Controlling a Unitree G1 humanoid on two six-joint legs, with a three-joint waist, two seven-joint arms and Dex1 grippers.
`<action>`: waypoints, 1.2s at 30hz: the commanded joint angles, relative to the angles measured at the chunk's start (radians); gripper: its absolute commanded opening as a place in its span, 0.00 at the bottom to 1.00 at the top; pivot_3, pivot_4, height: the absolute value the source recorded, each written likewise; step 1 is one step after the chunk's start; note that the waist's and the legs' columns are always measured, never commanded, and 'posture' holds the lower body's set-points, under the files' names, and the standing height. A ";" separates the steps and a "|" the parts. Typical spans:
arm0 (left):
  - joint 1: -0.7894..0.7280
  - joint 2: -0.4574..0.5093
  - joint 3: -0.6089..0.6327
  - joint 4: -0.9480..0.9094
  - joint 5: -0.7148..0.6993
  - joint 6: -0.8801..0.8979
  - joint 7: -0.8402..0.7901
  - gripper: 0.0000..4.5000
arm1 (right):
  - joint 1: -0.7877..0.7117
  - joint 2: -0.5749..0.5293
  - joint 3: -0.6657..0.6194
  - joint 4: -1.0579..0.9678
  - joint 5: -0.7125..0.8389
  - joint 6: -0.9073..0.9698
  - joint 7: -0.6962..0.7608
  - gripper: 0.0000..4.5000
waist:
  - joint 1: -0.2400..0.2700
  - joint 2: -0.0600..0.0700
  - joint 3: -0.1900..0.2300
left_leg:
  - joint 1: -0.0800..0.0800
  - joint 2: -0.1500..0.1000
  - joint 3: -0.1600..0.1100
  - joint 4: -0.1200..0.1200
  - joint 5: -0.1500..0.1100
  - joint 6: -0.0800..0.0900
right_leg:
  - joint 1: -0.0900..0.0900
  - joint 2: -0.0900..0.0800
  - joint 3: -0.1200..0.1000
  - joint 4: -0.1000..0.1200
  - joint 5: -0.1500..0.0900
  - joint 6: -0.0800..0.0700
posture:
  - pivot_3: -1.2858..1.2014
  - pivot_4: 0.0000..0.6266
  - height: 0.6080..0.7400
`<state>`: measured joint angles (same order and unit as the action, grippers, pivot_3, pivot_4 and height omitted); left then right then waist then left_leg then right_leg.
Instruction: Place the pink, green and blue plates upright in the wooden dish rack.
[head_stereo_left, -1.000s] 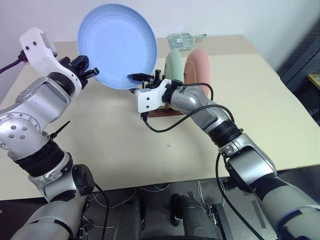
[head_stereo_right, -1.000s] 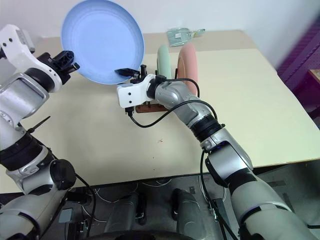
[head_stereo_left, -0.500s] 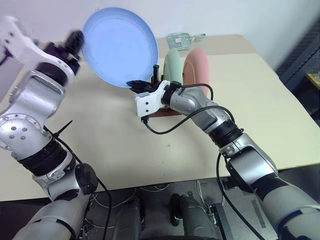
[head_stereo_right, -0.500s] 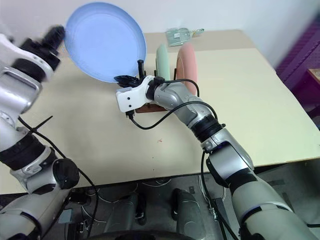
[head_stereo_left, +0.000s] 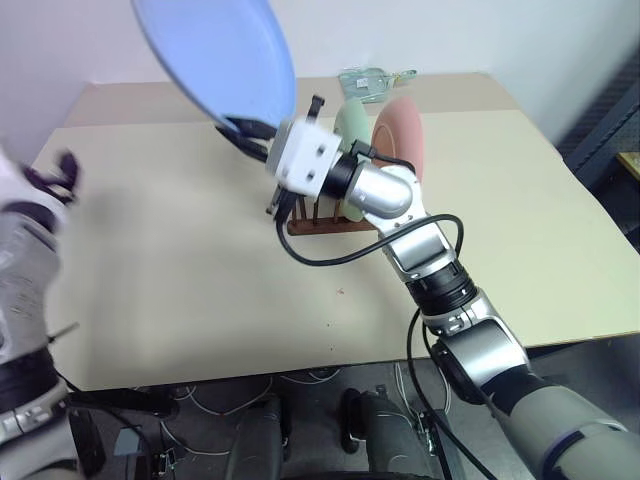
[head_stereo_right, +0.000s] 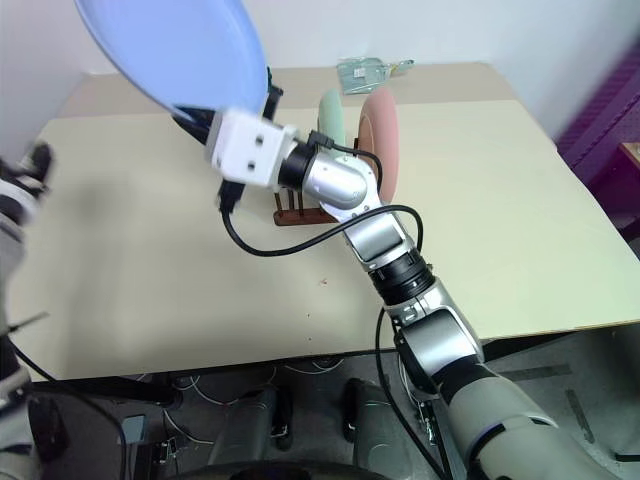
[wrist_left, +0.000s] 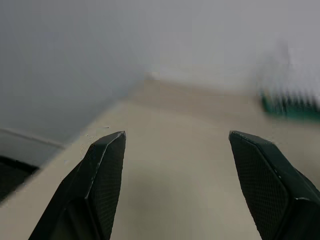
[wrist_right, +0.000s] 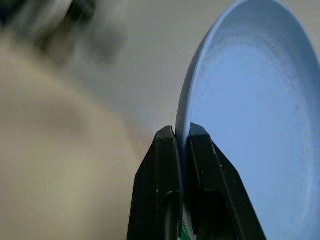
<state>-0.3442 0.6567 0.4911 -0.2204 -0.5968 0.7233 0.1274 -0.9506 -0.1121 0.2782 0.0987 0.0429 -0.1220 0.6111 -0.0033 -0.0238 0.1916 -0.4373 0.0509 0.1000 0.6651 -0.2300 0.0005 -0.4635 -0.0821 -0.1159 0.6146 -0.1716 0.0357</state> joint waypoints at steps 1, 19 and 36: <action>0.056 -0.052 -0.081 -0.065 0.035 -0.046 -0.078 0.75 | 0.015 0.036 -0.113 -0.170 0.272 0.270 0.009 0.00 | 0.000 -0.001 0.000 | 0.000 0.000 -0.001 0.000 0.000 0.000 | 0.000 0.000 0.000 0.000 0.000 0.000 | 0.52 0.24 0.92; 0.336 -0.058 -0.362 -0.229 0.155 -0.197 -0.529 0.75 | -0.025 0.151 -0.430 -0.148 0.811 0.991 -0.437 0.00 | -0.008 0.002 0.001 | -0.004 0.001 0.002 -0.001 0.000 0.001 | -0.006 0.000 0.000 0.000 0.000 -0.002 | 0.52 0.24 0.92; 0.338 -0.104 -0.361 -0.245 0.173 -0.190 -0.570 0.75 | -0.063 0.150 -0.481 -0.153 0.857 0.986 -0.503 0.00 | -0.009 0.002 0.001 | -0.004 0.002 0.001 -0.001 0.000 0.001 | -0.007 0.001 0.000 0.000 0.000 -0.002 | 0.52 0.24 0.92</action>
<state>0.0001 0.5543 0.1222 -0.4382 -0.4256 0.5529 -0.4363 -0.9757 0.0367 -0.1838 -0.0132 0.8719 0.8734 0.1156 -0.0125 -0.0220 0.1922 -0.4418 0.0525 0.1014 0.6638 -0.2304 0.0019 -0.4703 -0.0812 -0.1157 0.6142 -0.1714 0.0342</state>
